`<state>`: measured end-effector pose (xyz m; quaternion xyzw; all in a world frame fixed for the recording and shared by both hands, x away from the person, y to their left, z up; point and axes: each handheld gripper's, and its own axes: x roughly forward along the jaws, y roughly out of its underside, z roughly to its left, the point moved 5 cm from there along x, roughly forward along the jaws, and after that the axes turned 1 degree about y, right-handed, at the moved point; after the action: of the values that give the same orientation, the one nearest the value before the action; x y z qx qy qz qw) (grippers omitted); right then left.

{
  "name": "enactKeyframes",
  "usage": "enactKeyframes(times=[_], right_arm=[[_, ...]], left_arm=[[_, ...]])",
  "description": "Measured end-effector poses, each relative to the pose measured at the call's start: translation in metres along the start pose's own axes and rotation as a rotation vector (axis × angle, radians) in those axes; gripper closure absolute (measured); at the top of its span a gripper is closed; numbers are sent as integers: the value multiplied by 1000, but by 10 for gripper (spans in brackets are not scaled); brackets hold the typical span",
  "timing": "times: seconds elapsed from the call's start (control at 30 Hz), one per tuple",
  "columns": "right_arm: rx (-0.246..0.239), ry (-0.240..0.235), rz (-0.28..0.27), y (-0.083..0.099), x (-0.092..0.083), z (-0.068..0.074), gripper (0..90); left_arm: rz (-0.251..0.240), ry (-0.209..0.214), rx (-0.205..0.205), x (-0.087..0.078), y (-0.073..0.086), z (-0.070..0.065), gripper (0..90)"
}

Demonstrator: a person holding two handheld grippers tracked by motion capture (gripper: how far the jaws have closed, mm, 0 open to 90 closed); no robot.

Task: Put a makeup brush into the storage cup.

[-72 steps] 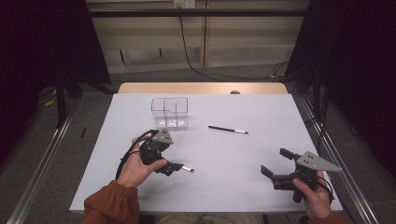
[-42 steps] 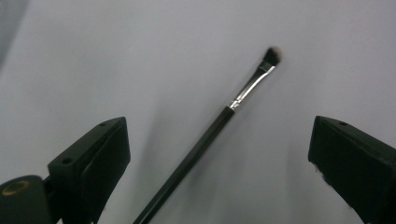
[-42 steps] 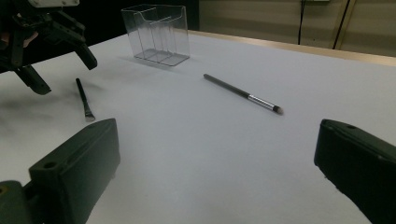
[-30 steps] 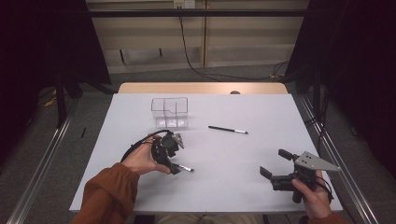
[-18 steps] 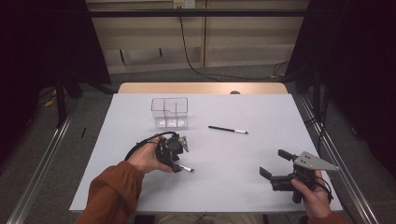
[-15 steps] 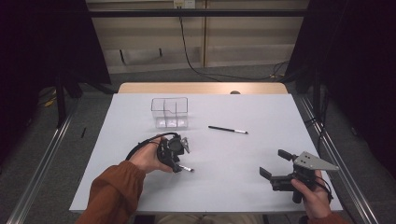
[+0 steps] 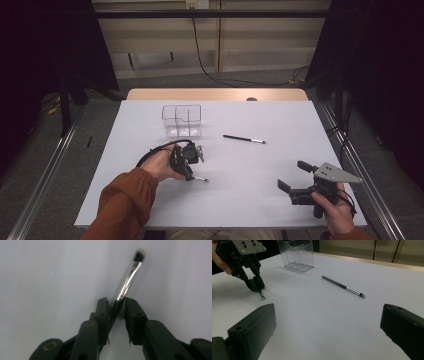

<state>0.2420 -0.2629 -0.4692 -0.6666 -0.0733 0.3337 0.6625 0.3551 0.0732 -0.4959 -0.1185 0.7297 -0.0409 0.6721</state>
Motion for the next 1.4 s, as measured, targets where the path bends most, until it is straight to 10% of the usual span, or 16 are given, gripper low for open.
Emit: enactKeyframes(times=[0.83,1.4], right_arm=[[-6,-3,3,0,0,0,0],[-5,1,1,0,0,0,0]], left_arm=[[-69,-14,-42,-3,6,0,842],[-330,-22,-173,-32,8,8,842]])
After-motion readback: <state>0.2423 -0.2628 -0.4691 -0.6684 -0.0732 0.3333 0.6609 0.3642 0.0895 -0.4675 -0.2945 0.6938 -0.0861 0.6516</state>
